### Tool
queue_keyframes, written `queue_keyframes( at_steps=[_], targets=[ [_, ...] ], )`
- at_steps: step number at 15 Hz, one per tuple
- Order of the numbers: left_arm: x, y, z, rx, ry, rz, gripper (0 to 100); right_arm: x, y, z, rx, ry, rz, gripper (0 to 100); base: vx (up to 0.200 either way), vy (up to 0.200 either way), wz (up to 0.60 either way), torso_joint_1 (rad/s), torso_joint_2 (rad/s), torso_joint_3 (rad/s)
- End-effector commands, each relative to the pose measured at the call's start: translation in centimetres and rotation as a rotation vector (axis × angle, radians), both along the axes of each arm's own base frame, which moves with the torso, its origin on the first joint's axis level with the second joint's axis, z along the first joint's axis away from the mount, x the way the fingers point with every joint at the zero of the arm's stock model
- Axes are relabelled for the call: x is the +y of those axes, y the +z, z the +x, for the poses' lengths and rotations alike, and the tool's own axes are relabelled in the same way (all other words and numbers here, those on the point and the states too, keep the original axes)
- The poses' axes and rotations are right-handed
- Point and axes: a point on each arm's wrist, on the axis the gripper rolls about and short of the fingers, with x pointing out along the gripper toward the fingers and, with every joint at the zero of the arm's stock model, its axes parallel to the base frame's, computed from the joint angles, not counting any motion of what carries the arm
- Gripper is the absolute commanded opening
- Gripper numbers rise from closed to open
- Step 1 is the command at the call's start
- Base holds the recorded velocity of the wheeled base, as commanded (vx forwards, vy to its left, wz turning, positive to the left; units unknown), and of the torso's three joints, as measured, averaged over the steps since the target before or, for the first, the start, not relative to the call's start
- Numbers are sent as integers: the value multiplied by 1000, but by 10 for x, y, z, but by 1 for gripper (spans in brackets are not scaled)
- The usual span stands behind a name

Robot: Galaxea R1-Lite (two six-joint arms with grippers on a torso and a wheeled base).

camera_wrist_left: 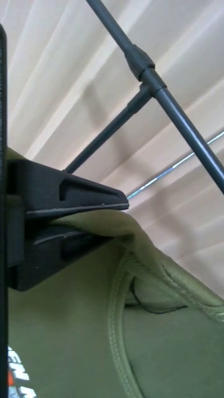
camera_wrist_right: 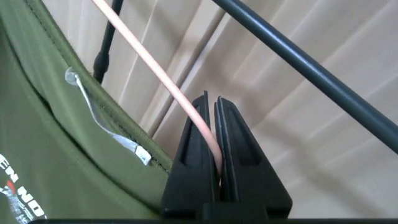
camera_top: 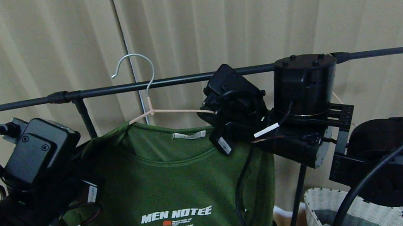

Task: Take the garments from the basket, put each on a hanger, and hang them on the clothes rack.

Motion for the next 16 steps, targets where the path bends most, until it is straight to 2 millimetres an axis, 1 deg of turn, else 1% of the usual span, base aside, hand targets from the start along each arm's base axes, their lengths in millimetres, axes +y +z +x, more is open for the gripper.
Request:
queue_keyframes(
  at_steps=[1, 6, 7, 10, 11, 12, 14, 16],
  targets=[
    [-1, -1, 1, 4, -1, 3, 0, 0, 1, -1, -3, -2, 2, 0, 0, 0, 0, 0, 0, 0],
    [0, -2, -1, 6, -7, 3, 0, -3, 1, -3, -5, -6, 6, 0, 0, 0, 0, 0, 0, 0],
    [0, -2, -1, 5, -8, 2, 100, -5, 2, -4, -7, -10, 9, 0, 0, 0, 0, 0, 0, 0],
    [0, -1, -1, 4, -14, -2, 100, -7, 2, -7, -5, -13, 9, 0, 0, 0, 0, 0, 0, 0],
    [0, -1, -3, 3, -29, -3, 100, -14, 3, -7, -7, -51, 7, 0, 0, 0, 0, 0, 0, 0],
    [3, 0, -10, -8, -88, -16, 100, -28, 4, -7, -1, -91, 5, 0, 0, 0, 0, 0, 0, 0],
    [8, -1, -21, -14, -167, -26, 100, -48, 6, -10, -21, -128, 27, 0, 0, 0, 0, 0, 0, 0],
    [12, -4, -24, -9, -156, -27, 100, -70, 6, -11, -39, -180, 41, 0, 0, 0, 0, 0, 0, 0]
  ],
)
